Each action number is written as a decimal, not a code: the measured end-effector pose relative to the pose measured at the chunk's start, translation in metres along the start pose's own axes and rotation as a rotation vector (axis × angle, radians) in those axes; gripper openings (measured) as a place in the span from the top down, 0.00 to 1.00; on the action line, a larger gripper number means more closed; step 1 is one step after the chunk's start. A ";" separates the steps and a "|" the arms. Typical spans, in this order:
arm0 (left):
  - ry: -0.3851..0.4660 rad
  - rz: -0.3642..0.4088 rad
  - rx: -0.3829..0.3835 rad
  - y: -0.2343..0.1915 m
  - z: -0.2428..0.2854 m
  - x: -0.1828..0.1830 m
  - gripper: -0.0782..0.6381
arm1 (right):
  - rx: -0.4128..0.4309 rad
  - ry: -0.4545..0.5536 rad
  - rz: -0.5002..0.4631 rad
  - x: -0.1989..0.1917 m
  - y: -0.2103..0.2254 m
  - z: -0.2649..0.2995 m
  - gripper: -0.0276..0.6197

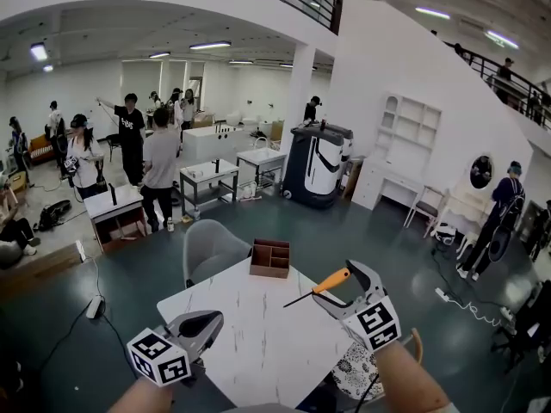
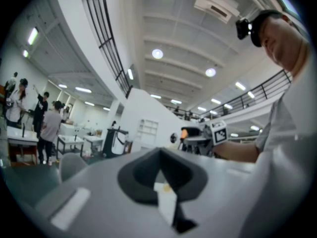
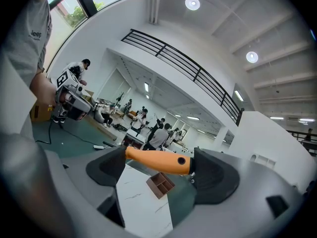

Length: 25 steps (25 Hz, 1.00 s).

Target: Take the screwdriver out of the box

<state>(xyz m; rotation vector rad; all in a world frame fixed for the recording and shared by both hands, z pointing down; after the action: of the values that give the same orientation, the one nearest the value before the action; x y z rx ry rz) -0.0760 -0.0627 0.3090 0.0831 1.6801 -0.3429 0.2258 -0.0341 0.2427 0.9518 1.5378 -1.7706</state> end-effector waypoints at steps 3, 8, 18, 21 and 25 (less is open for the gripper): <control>-0.006 0.001 0.002 0.002 0.002 0.001 0.89 | -0.006 -0.001 -0.001 -0.002 0.002 -0.001 0.34; -0.009 0.001 0.004 0.005 0.000 0.007 0.89 | -0.013 -0.007 0.001 0.002 0.004 -0.004 0.34; -0.008 -0.012 0.001 -0.001 0.002 0.005 0.89 | -0.011 -0.016 -0.004 -0.002 0.003 -0.001 0.34; -0.008 -0.010 0.002 -0.003 0.003 0.004 0.89 | -0.012 -0.017 -0.008 -0.005 0.003 0.000 0.35; -0.011 -0.010 -0.002 -0.003 0.003 0.002 0.89 | -0.008 -0.022 -0.010 -0.005 0.001 0.001 0.34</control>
<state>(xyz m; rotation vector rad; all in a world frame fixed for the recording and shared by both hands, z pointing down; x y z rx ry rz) -0.0737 -0.0667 0.3068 0.0719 1.6705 -0.3487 0.2295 -0.0352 0.2462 0.9200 1.5373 -1.7752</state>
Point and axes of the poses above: the fingertips, and each gripper's own axes: z forward along the fingers, y to its right, x out of its top, the point moved 6 cm from there along -z, backward along the fingers, and after that the axes turned 9 degrees about -x, right-handed, at the moved point
